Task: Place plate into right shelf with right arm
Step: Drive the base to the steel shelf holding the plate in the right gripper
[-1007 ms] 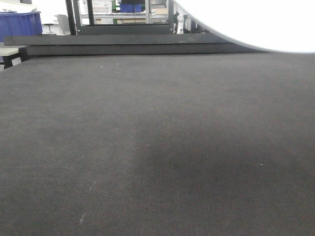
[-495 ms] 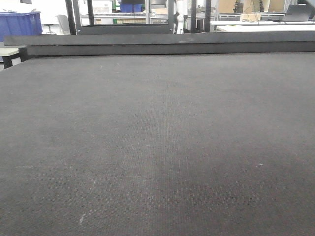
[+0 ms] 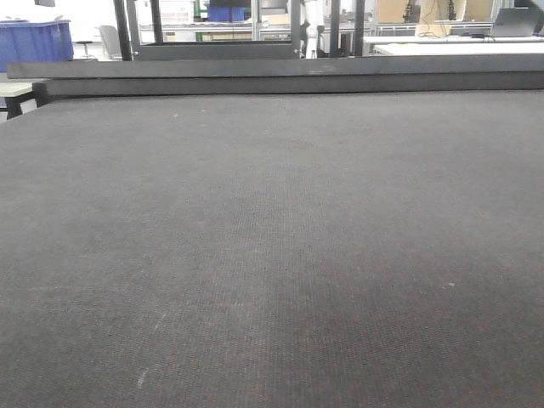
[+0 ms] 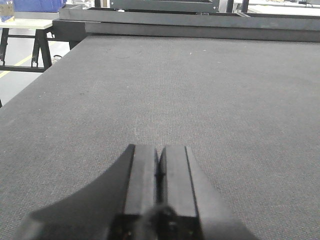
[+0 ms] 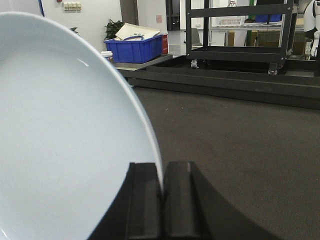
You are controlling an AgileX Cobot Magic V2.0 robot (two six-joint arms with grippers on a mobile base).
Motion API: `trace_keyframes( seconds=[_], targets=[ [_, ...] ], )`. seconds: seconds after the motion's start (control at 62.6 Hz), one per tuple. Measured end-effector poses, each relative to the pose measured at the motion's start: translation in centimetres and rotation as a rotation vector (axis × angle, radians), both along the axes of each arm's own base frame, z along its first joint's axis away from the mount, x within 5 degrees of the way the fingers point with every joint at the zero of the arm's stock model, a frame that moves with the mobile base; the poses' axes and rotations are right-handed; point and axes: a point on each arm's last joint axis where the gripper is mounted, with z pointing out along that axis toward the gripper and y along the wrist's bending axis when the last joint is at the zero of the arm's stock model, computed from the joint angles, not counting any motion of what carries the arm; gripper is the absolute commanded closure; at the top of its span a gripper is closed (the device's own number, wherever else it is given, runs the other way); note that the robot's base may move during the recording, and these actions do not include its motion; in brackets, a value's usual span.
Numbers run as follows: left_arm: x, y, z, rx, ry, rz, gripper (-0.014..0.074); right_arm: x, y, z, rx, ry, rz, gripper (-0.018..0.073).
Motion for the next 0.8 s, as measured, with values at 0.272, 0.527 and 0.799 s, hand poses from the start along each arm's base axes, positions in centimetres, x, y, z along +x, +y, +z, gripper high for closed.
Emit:
trace_keyframes(
  seconds=[0.272,0.527,0.799],
  targets=[
    [0.0,0.0,0.0,0.0,0.0,0.0,0.0643,0.0,0.0,0.0,0.002,0.001,0.0,0.0489],
    [0.0,0.0,0.0,0.0,0.0,0.0,0.0643,0.0,0.0,0.0,0.002,0.001,0.0,0.0489],
    [0.0,0.0,0.0,0.0,0.0,0.0,0.0643,0.0,0.0,0.0,0.002,0.001,0.0,0.0489]
  ],
)
